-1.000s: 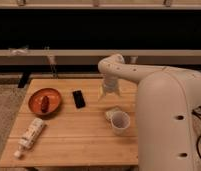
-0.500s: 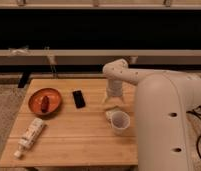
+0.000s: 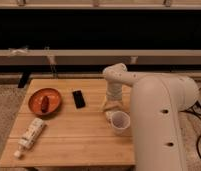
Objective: Place the white sponge in the ceramic bowl
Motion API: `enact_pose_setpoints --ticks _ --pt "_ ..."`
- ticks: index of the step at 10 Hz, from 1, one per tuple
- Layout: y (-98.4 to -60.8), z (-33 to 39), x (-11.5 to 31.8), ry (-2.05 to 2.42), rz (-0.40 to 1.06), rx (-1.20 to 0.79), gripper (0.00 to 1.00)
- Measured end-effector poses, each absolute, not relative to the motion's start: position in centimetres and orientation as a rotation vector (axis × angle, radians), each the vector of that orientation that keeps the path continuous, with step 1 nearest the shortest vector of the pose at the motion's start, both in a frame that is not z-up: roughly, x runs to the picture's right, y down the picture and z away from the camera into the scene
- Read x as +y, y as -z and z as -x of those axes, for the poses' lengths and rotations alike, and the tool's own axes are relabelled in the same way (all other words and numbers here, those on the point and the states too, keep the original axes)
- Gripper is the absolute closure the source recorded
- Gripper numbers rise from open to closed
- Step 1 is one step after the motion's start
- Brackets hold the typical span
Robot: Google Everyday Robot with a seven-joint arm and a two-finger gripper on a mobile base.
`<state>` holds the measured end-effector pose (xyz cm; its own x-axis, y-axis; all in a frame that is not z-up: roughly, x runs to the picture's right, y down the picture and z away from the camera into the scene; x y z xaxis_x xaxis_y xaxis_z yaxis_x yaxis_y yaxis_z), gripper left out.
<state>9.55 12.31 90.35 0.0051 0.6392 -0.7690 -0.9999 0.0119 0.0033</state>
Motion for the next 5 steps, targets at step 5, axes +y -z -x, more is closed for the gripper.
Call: enact_pose_setpoints --ticks 5 --pt "-90.76 -10.39 13.45 -1.487 0.714 0.726 0.38"
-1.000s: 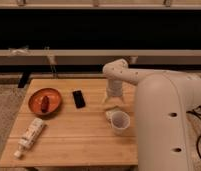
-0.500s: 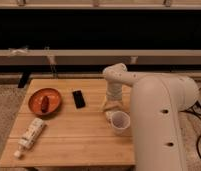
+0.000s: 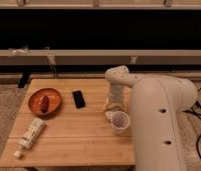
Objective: Place the white sponge in the ceramic bowl
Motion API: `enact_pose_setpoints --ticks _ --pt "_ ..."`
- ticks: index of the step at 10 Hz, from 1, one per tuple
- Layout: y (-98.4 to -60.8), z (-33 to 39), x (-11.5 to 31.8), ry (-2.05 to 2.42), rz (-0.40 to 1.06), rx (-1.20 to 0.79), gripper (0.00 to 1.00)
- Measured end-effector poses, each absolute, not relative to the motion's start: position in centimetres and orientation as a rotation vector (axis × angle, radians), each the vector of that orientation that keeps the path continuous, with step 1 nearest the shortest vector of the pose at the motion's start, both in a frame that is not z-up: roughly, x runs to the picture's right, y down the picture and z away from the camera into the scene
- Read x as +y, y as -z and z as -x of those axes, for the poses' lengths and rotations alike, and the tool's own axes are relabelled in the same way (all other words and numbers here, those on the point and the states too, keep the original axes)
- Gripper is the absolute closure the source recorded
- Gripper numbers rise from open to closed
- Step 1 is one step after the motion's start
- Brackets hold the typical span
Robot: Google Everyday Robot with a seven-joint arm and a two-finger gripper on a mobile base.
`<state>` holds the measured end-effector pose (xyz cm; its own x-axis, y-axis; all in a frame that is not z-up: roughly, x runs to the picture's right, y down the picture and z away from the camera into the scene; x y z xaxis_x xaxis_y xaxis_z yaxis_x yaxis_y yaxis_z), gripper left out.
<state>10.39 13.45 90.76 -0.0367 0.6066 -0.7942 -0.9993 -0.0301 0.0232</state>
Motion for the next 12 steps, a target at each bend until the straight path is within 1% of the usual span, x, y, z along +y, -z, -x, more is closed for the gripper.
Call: enact_pose_setpoints --ticks 2,4,6,7,12 --pt "-90.3 -10.9 13.0 -1.503 0.718 0.722 0.56" --pt "-89.6 -11.0 12.4 -1.507 0.724 0.713 0.76" --pt "-88.3 -10.4 10.7 -1.494 0.729 0.689 0.95" --pt "-87.5 -9.6 9.5 -1.479 0.73 0.669 1.0" --pt "-86.8 -4.1 5.5 -1.39 0.741 0.561 1.0"
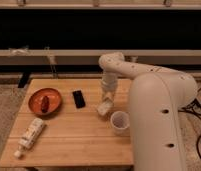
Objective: Place the white sponge in the ceramic bowl
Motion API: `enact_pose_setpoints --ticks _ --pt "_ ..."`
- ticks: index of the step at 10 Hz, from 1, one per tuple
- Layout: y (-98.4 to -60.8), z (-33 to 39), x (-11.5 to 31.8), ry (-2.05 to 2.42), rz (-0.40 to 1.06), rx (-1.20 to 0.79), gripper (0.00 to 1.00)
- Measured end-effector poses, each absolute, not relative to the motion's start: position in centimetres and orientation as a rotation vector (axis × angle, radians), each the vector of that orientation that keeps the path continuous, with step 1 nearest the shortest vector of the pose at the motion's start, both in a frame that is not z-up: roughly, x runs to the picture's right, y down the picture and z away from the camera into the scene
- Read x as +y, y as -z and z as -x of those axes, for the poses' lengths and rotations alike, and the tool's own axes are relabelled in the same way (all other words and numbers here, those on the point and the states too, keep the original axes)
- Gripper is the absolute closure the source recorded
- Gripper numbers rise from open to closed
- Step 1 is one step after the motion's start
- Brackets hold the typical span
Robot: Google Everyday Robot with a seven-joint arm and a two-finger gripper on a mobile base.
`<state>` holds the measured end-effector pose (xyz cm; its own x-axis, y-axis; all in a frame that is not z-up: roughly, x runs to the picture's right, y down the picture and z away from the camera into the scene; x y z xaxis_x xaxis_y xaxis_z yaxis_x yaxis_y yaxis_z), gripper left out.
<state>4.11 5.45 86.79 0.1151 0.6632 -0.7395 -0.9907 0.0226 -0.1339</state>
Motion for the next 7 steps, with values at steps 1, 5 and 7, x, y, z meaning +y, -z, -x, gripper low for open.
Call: enact_pose_setpoints --ticks 1,5,7 --pt "-86.4 -2.8 4.1 -1.366 0.743 0.526 1.0" --pt "-84.5 2.8 -1.2 -1.245 0.74 0.38 1.0" --pt "-83.9 5.8 -3.0 -1.178 0.743 0.32 1.0"
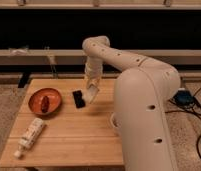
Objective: Place the white sponge in the ceramic bowl
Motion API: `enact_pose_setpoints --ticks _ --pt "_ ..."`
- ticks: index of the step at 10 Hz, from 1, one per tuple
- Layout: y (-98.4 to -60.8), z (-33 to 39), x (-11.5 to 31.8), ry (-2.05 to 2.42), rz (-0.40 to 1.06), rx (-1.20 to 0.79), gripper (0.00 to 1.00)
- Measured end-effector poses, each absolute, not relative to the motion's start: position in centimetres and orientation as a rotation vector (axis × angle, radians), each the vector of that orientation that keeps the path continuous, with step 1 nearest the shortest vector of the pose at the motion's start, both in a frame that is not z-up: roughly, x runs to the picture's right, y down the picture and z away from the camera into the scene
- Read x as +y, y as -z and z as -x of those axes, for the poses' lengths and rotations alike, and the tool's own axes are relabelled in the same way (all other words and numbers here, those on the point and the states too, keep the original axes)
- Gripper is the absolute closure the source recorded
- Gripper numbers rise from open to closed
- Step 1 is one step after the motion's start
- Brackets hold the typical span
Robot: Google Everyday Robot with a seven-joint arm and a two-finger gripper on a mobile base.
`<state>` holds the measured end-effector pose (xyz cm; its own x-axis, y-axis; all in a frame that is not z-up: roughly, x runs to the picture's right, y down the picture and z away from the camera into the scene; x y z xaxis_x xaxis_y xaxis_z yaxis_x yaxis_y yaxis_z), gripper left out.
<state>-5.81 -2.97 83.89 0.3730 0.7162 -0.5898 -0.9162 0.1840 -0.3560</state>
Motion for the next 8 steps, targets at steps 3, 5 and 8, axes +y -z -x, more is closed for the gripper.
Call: enact_pose_setpoints --ticks 3,5,8 --pt "-83.0 11.2 -4.6 -1.078 0.753 0.237 1.0" --pt "-82.5 14.8 -5.1 -1.018 0.763 0.192 1.0" --pt "-80.9 20.5 -4.6 -0.927 0.779 0.119 1.0"
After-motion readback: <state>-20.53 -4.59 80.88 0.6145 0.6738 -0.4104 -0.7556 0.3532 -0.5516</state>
